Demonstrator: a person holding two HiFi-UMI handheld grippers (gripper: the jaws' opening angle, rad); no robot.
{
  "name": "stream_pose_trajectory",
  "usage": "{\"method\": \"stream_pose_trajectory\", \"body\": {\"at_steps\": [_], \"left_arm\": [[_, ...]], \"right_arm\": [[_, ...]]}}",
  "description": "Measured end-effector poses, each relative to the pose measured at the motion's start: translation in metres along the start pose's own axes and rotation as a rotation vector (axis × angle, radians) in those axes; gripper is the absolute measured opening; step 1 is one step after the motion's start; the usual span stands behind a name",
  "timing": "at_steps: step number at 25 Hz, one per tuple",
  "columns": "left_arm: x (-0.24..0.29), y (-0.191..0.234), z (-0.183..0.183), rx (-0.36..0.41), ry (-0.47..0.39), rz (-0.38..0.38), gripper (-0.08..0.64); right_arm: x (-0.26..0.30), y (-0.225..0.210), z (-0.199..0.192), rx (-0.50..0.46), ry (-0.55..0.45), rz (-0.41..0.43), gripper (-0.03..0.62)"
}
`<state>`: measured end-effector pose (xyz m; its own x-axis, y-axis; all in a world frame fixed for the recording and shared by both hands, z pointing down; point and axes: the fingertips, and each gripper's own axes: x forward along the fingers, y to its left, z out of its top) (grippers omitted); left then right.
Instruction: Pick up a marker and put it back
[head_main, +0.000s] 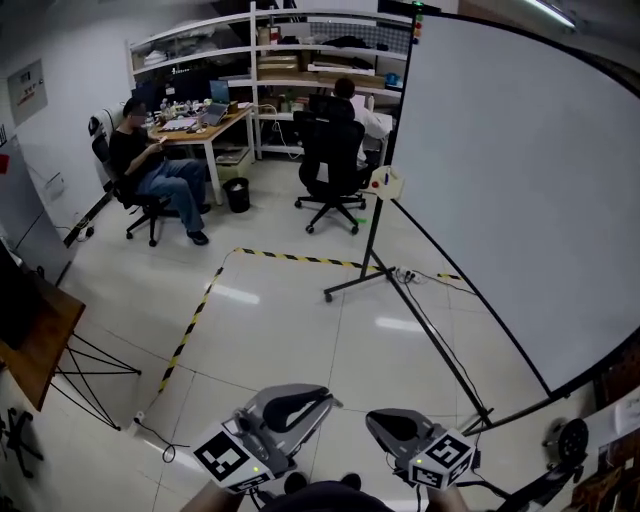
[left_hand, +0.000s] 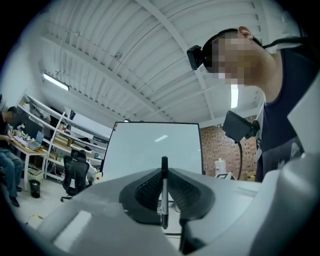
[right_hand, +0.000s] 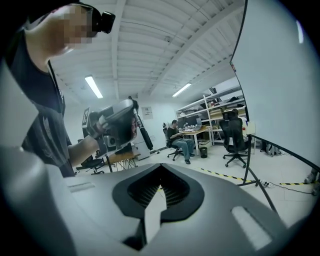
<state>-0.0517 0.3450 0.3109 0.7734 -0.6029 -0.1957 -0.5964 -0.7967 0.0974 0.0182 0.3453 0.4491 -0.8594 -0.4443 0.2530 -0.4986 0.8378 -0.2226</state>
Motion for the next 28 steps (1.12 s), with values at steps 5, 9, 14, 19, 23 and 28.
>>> {"method": "stream_pose_trajectory", "body": {"at_steps": [5,9,14,19,23,28], "left_arm": [[-0.016,0.010,0.006,0.016,-0.011,0.035,0.031],[-0.026,0.010,0.007,0.022,-0.002,0.047,0.030],[-0.026,0.000,0.002,0.033,0.019,0.042,0.029],[-0.003,-0.007,-0.004,0.025,0.024,0.016,0.029],[0.014,-0.019,-0.010,0.038,0.044,-0.012,0.029],[0.034,-0.036,-0.019,0.051,0.066,-0.038,0.029]], "right_arm": [[0.021,0.012,0.001,-0.022,0.015,0.054,0.000],[0.029,0.021,0.001,-0.026,0.013,0.076,0.000],[0.021,0.021,-0.009,-0.008,0.007,0.060,0.000],[0.003,0.003,-0.013,0.020,-0.012,0.024,0.000],[-0.019,-0.012,-0.021,0.048,-0.026,-0.022,0.000],[-0.047,-0.029,-0.029,0.071,-0.052,-0.071,0.000]]}}
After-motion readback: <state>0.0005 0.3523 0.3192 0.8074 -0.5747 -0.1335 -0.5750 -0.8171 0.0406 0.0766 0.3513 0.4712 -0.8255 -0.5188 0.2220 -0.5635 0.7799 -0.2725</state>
